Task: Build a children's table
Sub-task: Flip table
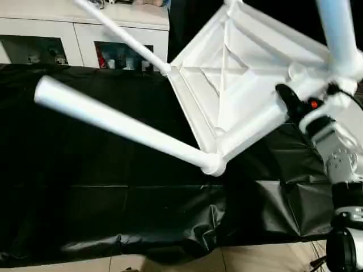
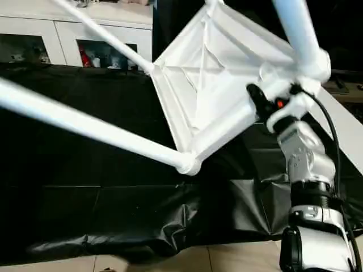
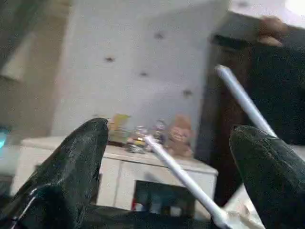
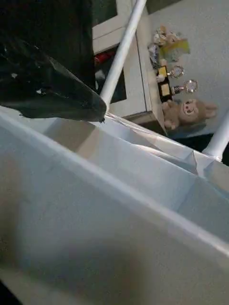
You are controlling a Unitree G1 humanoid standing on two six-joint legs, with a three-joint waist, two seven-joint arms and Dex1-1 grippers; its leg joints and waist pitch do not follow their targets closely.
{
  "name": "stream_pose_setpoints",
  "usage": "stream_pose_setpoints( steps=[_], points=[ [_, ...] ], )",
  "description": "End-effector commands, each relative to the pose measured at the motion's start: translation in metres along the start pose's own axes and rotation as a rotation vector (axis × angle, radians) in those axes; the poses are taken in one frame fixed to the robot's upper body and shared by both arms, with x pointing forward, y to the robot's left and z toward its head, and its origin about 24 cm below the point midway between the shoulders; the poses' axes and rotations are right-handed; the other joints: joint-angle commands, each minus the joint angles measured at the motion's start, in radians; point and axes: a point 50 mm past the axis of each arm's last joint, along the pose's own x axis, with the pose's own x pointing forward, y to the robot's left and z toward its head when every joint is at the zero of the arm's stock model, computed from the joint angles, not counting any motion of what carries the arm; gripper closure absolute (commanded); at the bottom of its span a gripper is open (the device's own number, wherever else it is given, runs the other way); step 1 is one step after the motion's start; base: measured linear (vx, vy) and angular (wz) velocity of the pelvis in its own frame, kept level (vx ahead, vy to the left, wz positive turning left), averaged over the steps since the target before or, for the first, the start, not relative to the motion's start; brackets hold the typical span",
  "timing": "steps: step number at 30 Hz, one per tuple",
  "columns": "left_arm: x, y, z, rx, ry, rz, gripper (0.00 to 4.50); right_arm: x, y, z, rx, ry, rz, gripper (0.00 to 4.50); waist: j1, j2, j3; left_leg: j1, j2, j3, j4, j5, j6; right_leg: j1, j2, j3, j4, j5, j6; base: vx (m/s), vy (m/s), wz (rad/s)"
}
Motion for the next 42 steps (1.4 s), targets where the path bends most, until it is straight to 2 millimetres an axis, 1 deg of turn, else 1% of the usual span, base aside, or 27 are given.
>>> stream_pose_setpoints(
  steps=[1,3,4,5,6,7,9,10,11,12,15,16,19,22,24,27,28,30,31,33,35,36,37,38,39,40,42],
  points=[
    [0.006,-0.009,0.000,0.001,0.038,-0.074,0.00,-0.005,-0.008,-0.006,-0.172,0.098,-0.062,1.89,-0.006,0.013,-0.034,0.021,0.035,-0.016,-0.082,-0.321,-0.074,-0.003,-0.063,0.042,-0.090,-0.310,-0.112,0.000,0.000,0.00],
    [0.011,-0.014,0.002,0.017,0.056,-0.120,0.00,-0.003,-0.006,-0.004,-0.200,0.101,-0.073,1.89,-0.006,0.014,-0.034,0.021,0.034,-0.016,-0.082,-0.322,-0.077,-0.005,-0.061,0.043,-0.089,-0.305,-0.109,0.000,0.000,0.00],
    [0.022,-0.036,0.002,0.002,0.112,-0.255,0.00,0.000,-0.002,0.000,-0.272,0.117,-0.112,1.89,-0.005,0.011,-0.033,0.021,0.036,-0.017,-0.085,-0.323,-0.082,-0.005,-0.062,0.042,-0.089,-0.304,-0.107,0.000,0.000,0.00],
    [0.022,-0.036,0.002,0.002,0.112,-0.255,0.00,0.000,-0.002,0.000,-0.272,0.117,-0.112,1.89,-0.005,0.011,-0.033,0.021,0.036,-0.017,-0.085,-0.323,-0.082,-0.005,-0.062,0.042,-0.089,-0.304,-0.107,0.000,0.000,0.00],
    [0.024,-0.054,-0.008,0.008,0.208,-0.366,0.00,0.002,0.003,0.002,-0.322,0.127,-0.128,1.89,-0.004,0.011,-0.031,0.024,0.036,-0.018,-0.086,-0.344,-0.092,-0.011,-0.060,0.042,-0.090,-0.325,-0.100,0.000,0.000,0.00],
    [0.023,-0.055,-0.010,0.011,0.225,-0.379,0.00,0.002,0.004,0.002,-0.327,0.130,-0.128,1.89,-0.001,0.012,-0.030,0.028,0.035,-0.017,-0.085,-0.364,-0.094,-0.016,-0.060,0.042,-0.093,-0.350,-0.094,0.000,0.000,0.00],
    [0.022,-0.064,-0.020,0.027,0.290,-0.432,0.00,0.002,0.007,0.004,-0.364,0.137,-0.132,1.89,-0.006,0.010,-0.028,0.027,0.035,-0.021,-0.087,-0.403,-0.106,-0.017,-0.064,0.044,-0.099,-0.424,-0.068,0.000,0.000,0.00],
    [0.021,-0.073,-0.031,0.040,0.350,-0.481,0.00,0.002,0.013,0.006,-0.425,0.150,-0.139,1.92,-0.008,0.010,-0.028,0.026,0.034,-0.021,-0.087,-0.396,-0.107,-0.017,-0.061,0.046,-0.101,-0.423,-0.056,0.000,0.000,0.00],
    [0.021,-0.073,-0.031,0.040,0.350,-0.481,0.00,0.002,0.013,0.006,-0.425,0.150,-0.139,1.94,-0.008,0.010,-0.028,0.026,0.034,-0.021,-0.087,-0.396,-0.107,-0.017,-0.061,0.046,-0.101,-0.423,-0.056,0.000,0.000,0.00],
    [0.021,-0.081,-0.040,0.039,0.383,-0.506,0.00,0.002,0.019,0.007,-0.495,0.162,-0.135,1.95,-0.006,0.010,-0.029,0.026,0.034,-0.020,-0.087,-0.388,-0.111,-0.018,-0.062,0.047,-0.100,-0.411,-0.047,0.000,0.000,0.00],
    [0.019,-0.090,-0.049,0.055,0.421,-0.547,0.00,0.002,0.028,0.004,-0.544,0.176,-0.111,2.00,-0.009,0.011,-0.031,0.022,0.035,-0.022,-0.089,-0.376,-0.118,-0.015,-0.061,0.046,-0.099,-0.382,-0.046,0.000,0.000,0.00],
    [0.018,-0.099,-0.057,0.045,0.447,-0.580,0.00,0.001,0.036,-0.003,-0.522,0.195,-0.092,2.08,-0.011,0.011,-0.032,0.021,0.035,-0.022,-0.090,-0.368,-0.121,-0.013,-0.059,0.046,-0.095,-0.353,-0.049,0.000,0.000,0.00],
    [0.019,-0.105,-0.060,0.041,0.459,-0.594,0.00,0.000,0.042,-0.006,-0.520,0.202,-0.089,2.20,-0.018,0.008,-0.036,0.015,0.033,-0.023,-0.089,-0.346,-0.124,-0.007,-0.058,0.046,-0.088,-0.297,-0.061,0.000,0.000,0.00],
    [0.019,-0.107,-0.060,0.050,0.468,-0.599,0.00,-0.001,0.044,-0.006,-0.526,0.205,-0.093,2.22,-0.018,0.008,-0.037,0.017,0.032,-0.020,-0.087,-0.324,-0.123,-0.006,-0.055,0.046,-0.084,-0.248,-0.069,0.000,0.000,0.00],
    [0.020,-0.111,-0.062,0.065,0.484,-0.609,0.00,-0.002,0.047,-0.006,-0.535,0.212,-0.092,2.23,-0.022,0.005,-0.038,0.014,0.032,-0.019,-0.085,-0.295,-0.120,-0.002,-0.054,0.047,-0.080,-0.212,-0.074,0.000,0.000,0.00],
    [0.020,-0.115,-0.063,0.081,0.489,-0.623,0.00,-0.002,0.050,-0.003,-0.549,0.214,-0.088,2.24,-0.024,0.007,-0.038,0.013,0.033,-0.019,-0.086,-0.280,-0.122,0.000,-0.054,0.047,-0.078,-0.200,-0.073,0.000,0.000,0.00],
    [0.021,-0.117,-0.063,0.093,0.488,-0.626,0.00,-0.002,0.051,-0.002,-0.558,0.213,-0.086,2.24,-0.025,0.004,-0.037,0.013,0.033,-0.018,-0.085,-0.274,-0.121,0.001,-0.054,0.047,-0.078,-0.195,-0.074,0.000,0.000,0.00],
    [0.022,-0.125,-0.066,0.155,0.486,-0.672,0.00,-0.002,0.062,-0.007,-0.529,0.201,-0.010,2.24,-0.026,0.002,-0.037,0.014,0.034,-0.018,-0.086,-0.278,-0.116,0.001,-0.054,0.047,-0.081,-0.204,-0.068,0.000,0.000,0.00],
    [0.022,-0.128,-0.067,0.177,0.485,-0.690,0.00,-0.003,0.066,-0.009,-0.518,0.196,0.016,1.69,-0.026,0.004,-0.036,0.013,0.034,-0.019,-0.086,-0.276,-0.117,0.001,-0.057,0.048,-0.081,-0.212,-0.066,0.000,0.000,0.00],
    [0.022,-0.134,-0.070,0.208,0.481,-0.731,0.00,-0.004,0.074,-0.014,-0.531,0.182,0.067,1.55,-0.030,0.001,-0.039,0.008,0.035,-0.022,-0.087,-0.256,-0.120,0.007,-0.059,0.047,-0.079,-0.197,-0.064,0.000,0.000,0.00],
    [0.022,-0.137,-0.071,0.216,0.479,-0.744,0.00,-0.005,0.078,-0.017,-0.535,0.171,0.092,1.49,-0.031,0.004,-0.038,0.009,0.034,-0.021,-0.086,-0.253,-0.120,0.005,-0.059,0.048,-0.080,-0.181,-0.067,0.000,0.000,0.00],
    [0.022,-0.140,-0.073,0.219,0.477,-0.747,0.00,-0.006,0.082,-0.020,-0.532,0.162,0.108,1.36,-0.035,0.000,-0.042,0.003,0.034,-0.022,-0.086,-0.241,-0.120,0.013,-0.059,0.047,-0.076,-0.163,-0.072,0.000,0.000,0.00],
    [0.021,-0.149,-0.079,0.238,0.476,-0.756,0.00,-0.009,0.089,-0.026,-0.519,0.118,0.136,1.21,-0.035,0.005,-0.043,0.002,0.034,-0.024,-0.086,-0.232,-0.120,0.013,-0.060,0.047,-0.075,-0.147,-0.074,0.000,0.000,0.00],
    [0.020,-0.152,-0.083,0.246,0.483,-0.757,0.00,-0.010,0.090,-0.029,-0.520,0.101,0.141,1.13,-0.036,0.003,-0.045,0.004,0.036,-0.022,-0.082,-0.213,-0.118,0.009,-0.061,0.046,-0.072,-0.105,-0.082,0.000,0.000,0.00],
    [0.020,-0.154,-0.087,0.259,0.488,-0.741,0.00,-0.011,0.090,-0.031,-0.516,0.087,0.142,1.08,-0.040,-0.003,-0.049,-0.003,0.035,-0.021,-0.079,-0.179,-0.110,0.019,-0.060,0.046,-0.066,-0.061,-0.090,0.000,0.000,0.00],
    [0.020,-0.157,-0.090,0.267,0.485,-0.718,0.00,-0.013,0.090,-0.034,-0.507,0.074,0.142,1.08,-0.040,0.001,-0.052,-0.003,0.034,-0.021,-0.076,-0.151,-0.105,0.020,-0.059,0.047,-0.061,-0.024,-0.095,0.000,0.000,0.00],
    [0.022,-0.162,-0.093,0.274,0.445,-0.674,0.00,-0.015,0.090,-0.036,-0.484,0.034,0.136,0.69,-0.040,0.001,-0.056,-0.013,0.025,-0.015,-0.063,-0.029,-0.070,0.028,-0.052,0.049,-0.048,0.166,-0.114,0.000,0.000,0.00]
  ],
)
